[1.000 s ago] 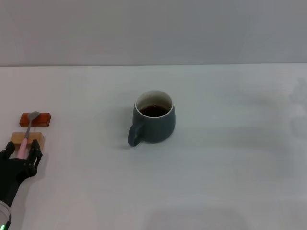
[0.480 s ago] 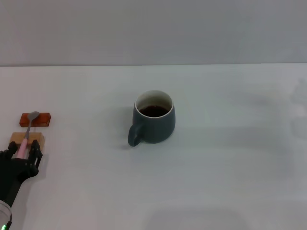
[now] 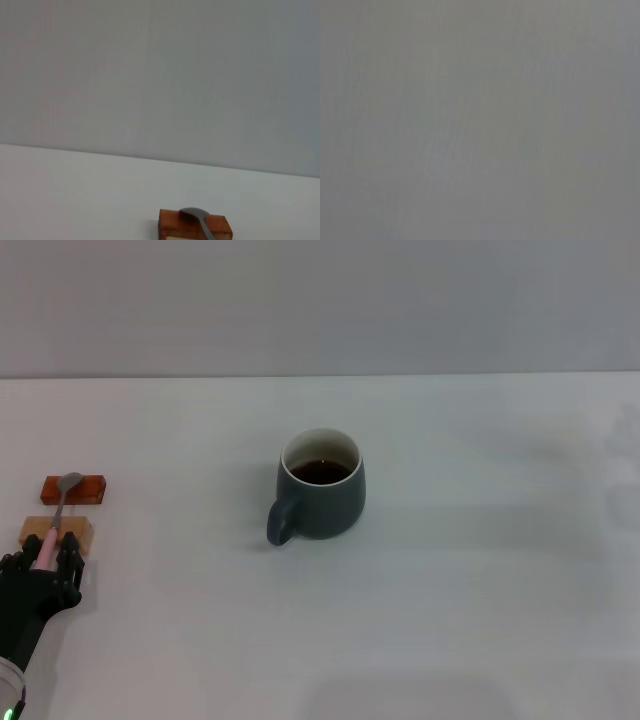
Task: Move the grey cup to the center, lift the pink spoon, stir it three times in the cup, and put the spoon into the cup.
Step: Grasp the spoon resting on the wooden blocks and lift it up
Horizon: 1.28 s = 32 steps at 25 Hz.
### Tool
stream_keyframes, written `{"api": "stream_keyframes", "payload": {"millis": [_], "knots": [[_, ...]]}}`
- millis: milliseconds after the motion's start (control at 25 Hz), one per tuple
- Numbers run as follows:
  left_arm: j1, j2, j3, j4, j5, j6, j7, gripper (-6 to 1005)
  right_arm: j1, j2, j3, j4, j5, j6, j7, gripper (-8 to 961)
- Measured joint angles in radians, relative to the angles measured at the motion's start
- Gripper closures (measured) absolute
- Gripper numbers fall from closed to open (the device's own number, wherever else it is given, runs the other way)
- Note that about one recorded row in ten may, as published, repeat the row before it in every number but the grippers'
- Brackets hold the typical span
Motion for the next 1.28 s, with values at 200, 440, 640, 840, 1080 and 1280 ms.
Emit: {"api": "stream_keyframes", "payload": {"millis": [200,440,640,840,1080,1280], "knots": [[0.0,0.0,0.0,0.0,0.0,-0.001,-0.001,579,0.001,0.0,-0.001,0.0,0.0,0.002,0.0,933],[0.0,0.0,-0.001,0.0,-0.007,-0.001,0.0,630,0.002,0.0,-0.001,0.0,0.0,0.002,0.0,933],[0.0,0.0,-0.002,0.0,-0.013,0.0,0.0,653,0.004,-0.001,-0.002,0.0,0.0,0.002,0.0,934],[0.0,0.0,-0.001,0.0,-0.019,-0.001,0.0,676,0.006,-0.003,-0.002,0.0,0.0,0.002,0.0,934],[0.0,-0.001,0.006,0.0,-0.02,-0.002,0.001,699,0.008,-0.005,-0.002,0.0,0.0,0.003,0.0,933],[-0.001,-0.002,0.012,0.0,-0.025,-0.003,0.001,717,0.009,-0.005,-0.002,0.0,0.0,0.003,0.0,933]]}}
